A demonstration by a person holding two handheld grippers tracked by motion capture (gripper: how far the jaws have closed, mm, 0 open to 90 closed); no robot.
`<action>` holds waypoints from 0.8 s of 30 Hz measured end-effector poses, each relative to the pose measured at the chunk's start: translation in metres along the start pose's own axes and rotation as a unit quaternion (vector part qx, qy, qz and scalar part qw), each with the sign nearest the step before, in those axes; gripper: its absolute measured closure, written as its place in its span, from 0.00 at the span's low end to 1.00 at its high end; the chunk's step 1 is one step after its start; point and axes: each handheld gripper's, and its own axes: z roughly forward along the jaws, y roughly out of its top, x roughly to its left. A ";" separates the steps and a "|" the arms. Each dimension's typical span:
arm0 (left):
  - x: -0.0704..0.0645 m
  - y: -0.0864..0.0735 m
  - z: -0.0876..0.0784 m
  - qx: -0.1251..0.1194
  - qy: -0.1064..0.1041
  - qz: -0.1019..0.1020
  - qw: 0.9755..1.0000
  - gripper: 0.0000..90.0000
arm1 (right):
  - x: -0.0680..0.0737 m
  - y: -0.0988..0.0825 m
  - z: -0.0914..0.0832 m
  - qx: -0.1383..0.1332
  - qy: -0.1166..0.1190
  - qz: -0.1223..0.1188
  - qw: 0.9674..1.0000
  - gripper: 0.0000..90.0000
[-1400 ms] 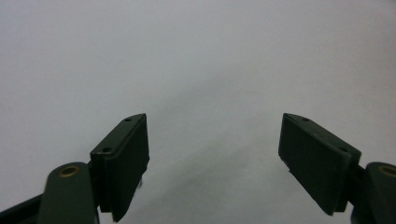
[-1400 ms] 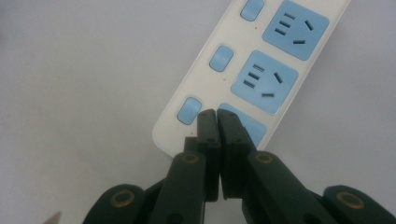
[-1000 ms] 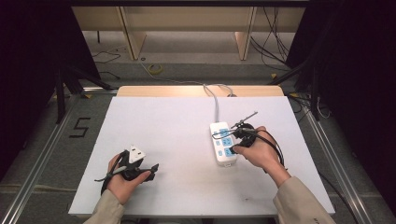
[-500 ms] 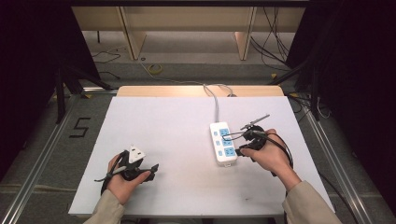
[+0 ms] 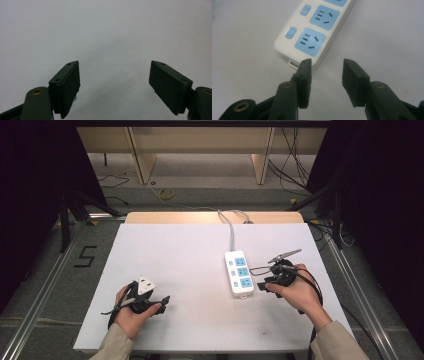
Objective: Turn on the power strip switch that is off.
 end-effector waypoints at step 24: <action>0.001 -0.001 0.001 0.003 0.000 -0.003 1.000 0.27 | -0.012 -0.065 0.002 -0.088 -0.012 -0.013 0.996 0.60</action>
